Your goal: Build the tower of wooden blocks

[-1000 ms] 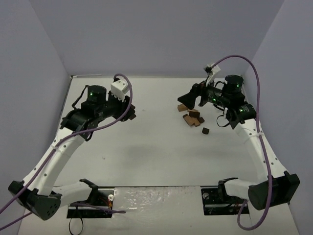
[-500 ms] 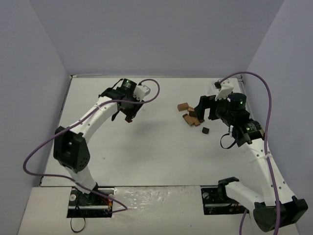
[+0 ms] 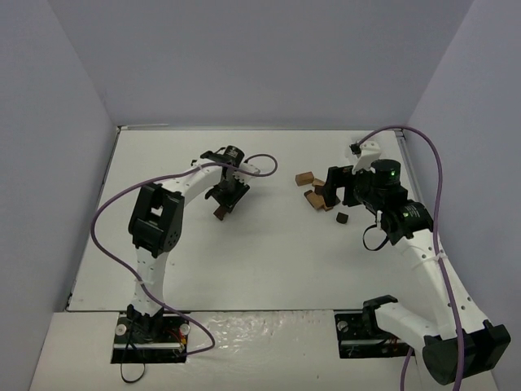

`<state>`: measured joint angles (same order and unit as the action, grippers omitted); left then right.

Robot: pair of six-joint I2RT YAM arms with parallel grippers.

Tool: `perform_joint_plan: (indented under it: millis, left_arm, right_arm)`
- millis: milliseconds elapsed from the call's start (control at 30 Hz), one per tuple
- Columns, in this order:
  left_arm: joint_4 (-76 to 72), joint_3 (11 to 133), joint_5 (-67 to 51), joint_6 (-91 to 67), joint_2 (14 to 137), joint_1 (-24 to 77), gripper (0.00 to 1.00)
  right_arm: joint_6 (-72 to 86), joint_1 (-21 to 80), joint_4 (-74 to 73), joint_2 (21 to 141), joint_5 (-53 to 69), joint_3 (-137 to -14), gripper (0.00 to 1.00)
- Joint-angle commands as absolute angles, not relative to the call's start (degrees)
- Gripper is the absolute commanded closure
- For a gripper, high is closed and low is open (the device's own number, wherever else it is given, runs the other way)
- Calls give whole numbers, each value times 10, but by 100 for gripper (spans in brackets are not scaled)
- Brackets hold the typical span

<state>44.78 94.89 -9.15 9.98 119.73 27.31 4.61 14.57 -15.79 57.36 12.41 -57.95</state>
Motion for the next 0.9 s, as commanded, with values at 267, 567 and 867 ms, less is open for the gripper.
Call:
perform_joint_plan:
  millis: [267,567,867]
  left_arm:
    - [450,1018,-105,34,1150,276,27]
    - [445,982,10,-319,1066,283,3]
    - [441,871,121,-596,1026,294,3]
  right_arm:
    - [40,158,-138,588,128,-583,5]
    - [49,158,-140,584,138,-578,4]
    - [54,165,-140,569,154,-573,3]
